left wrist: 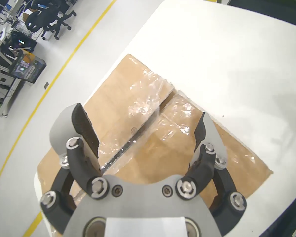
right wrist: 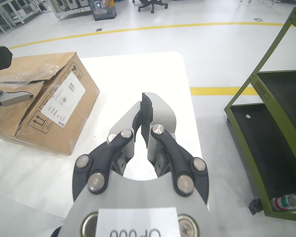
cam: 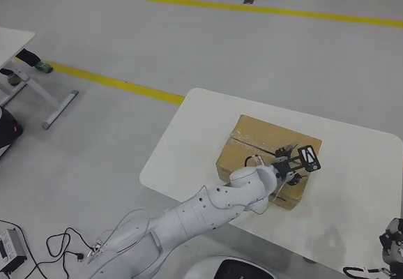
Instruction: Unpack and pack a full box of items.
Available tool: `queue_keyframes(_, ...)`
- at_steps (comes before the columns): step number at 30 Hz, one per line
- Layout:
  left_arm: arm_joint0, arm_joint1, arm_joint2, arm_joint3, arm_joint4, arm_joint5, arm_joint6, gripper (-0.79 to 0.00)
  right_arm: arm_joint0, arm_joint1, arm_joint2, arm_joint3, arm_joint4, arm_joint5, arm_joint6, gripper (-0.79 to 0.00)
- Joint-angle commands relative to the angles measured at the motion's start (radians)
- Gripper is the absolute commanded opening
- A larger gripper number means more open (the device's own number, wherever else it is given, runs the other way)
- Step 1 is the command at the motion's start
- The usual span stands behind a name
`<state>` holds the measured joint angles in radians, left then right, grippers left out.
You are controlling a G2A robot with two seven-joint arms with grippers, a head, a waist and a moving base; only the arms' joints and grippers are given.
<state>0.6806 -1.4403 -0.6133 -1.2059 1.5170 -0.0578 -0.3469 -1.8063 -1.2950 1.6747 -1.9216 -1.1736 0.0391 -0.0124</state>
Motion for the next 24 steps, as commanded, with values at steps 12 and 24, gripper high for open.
queue_keyframes(12,-0.013,-0.037,0.014,0.065,0.131,0.056,-0.020,-0.502,-0.002,-0.002,0.003,-0.004,0.005,-0.002,0.000,-0.785)
queue_keyframes(24,0.038,-0.036,-0.077,0.018,0.132,0.088,-0.013,-0.785,0.013,-0.005,-0.018,0.000,0.006,-0.013,0.005,-0.785)
